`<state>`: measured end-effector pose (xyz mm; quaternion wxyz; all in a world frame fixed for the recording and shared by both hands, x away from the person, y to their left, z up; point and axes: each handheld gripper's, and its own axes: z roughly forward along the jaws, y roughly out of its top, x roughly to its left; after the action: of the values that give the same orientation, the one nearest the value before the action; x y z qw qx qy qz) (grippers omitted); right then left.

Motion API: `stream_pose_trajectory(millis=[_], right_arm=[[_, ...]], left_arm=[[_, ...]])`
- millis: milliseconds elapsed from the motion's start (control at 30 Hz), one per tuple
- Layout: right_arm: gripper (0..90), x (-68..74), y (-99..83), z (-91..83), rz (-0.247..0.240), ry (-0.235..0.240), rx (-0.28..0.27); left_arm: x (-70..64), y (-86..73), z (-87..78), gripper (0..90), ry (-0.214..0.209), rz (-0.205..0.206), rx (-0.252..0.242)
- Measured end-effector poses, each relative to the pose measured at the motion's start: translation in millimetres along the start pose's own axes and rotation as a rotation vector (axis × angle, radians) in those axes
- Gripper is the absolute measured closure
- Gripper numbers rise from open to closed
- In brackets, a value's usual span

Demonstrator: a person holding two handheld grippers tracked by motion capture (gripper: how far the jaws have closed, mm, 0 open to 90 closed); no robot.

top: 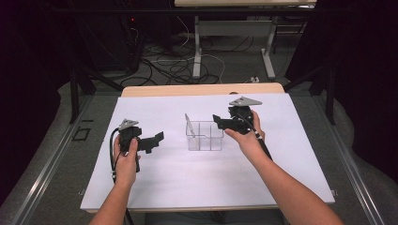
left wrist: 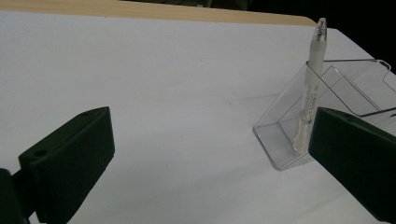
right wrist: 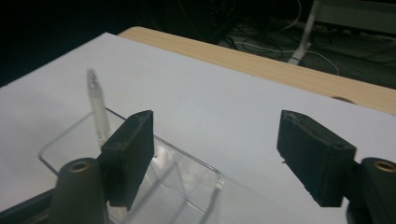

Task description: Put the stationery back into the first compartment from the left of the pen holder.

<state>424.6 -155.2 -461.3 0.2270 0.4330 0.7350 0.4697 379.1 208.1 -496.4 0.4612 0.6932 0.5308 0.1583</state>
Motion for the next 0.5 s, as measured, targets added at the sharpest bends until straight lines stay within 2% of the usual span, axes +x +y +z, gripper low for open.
stream_pose_trajectory(millis=[67, 267, 333, 367, 433, 500], right_arm=[[25.9, -8.1, -2.6, -5.1, 0.019, -0.009, 0.007], [17.9, -33.4, -10.7, -21.7, 0.051, -0.067, 0.010], [15.0, -41.8, -13.5, -27.3, 0.046, -0.089, 0.005], [14.9, -45.4, -15.0, -30.2, 0.041, -0.101, 0.002], [14.2, -51.9, -18.3, -36.6, 0.034, -0.121, 0.005], [11.9, -57.8, -22.2, -42.4, 0.025, -0.140, 0.005]], left_arm=[[0.0, -1.0, 0.9, 0.4, 0.003, -0.019, -0.012], [2.7, -1.8, 0.0, 0.4, 0.014, -0.029, -0.016], [3.6, -1.8, -0.4, 0.4, 0.016, -0.026, -0.017], [5.1, -1.1, -1.9, 0.4, 0.013, -0.015, 0.000], [4.5, -2.1, -0.9, 0.4, 0.020, -0.033, -0.019], [6.6, -1.8, -2.2, 0.4, 0.016, -0.026, -0.008]])
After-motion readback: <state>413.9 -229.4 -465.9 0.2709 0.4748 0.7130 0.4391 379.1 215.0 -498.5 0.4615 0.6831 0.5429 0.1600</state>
